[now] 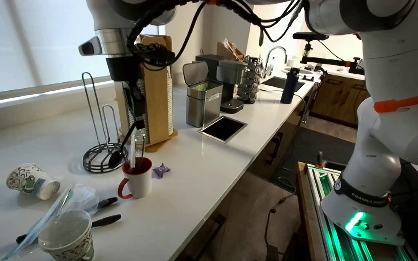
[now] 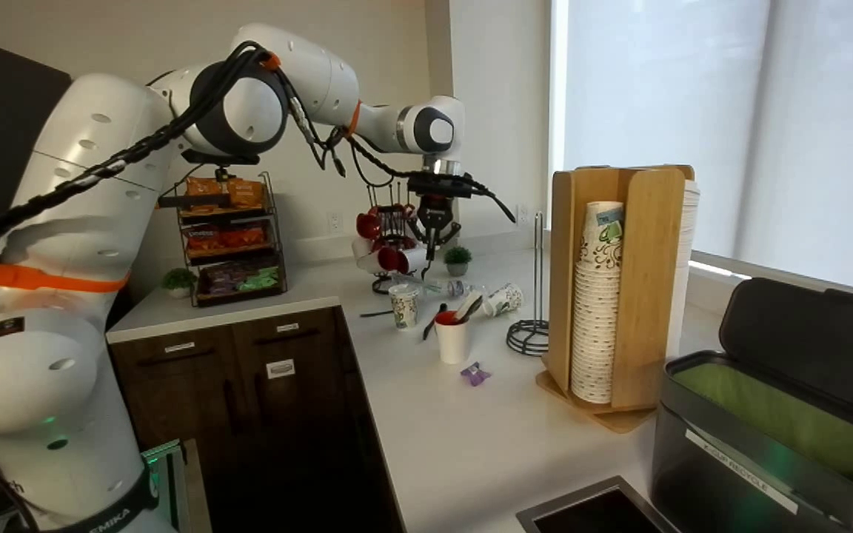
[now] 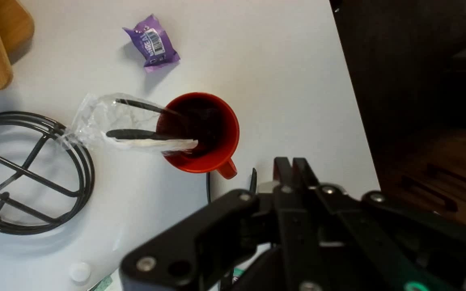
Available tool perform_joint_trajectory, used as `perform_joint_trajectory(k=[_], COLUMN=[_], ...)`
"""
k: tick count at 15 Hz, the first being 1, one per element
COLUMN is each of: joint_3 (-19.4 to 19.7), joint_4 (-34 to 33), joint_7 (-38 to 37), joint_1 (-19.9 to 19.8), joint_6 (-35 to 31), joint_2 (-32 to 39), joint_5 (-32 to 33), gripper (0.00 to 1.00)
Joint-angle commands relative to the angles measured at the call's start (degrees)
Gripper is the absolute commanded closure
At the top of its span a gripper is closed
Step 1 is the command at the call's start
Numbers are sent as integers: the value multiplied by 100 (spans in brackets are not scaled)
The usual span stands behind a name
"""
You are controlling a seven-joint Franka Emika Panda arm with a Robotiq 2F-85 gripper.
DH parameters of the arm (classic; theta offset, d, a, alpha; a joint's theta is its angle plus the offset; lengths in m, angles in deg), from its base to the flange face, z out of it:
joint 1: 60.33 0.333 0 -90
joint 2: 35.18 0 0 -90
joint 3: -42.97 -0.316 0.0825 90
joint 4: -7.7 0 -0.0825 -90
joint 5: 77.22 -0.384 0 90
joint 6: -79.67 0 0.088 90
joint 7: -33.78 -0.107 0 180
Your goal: Remove the black spoon from the mug and put it inside the paper cup on the left
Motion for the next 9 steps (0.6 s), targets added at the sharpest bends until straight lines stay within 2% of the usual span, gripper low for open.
perform_joint_trajectory(k=[1,9], joint_3=[-44,-149], joint_4=[-491,-1894], joint_7=[162,592], joint_1=[188,784], joint_6=[274,1142], joint_2=[269,1106], joint_5=[167,549], gripper=[99,99])
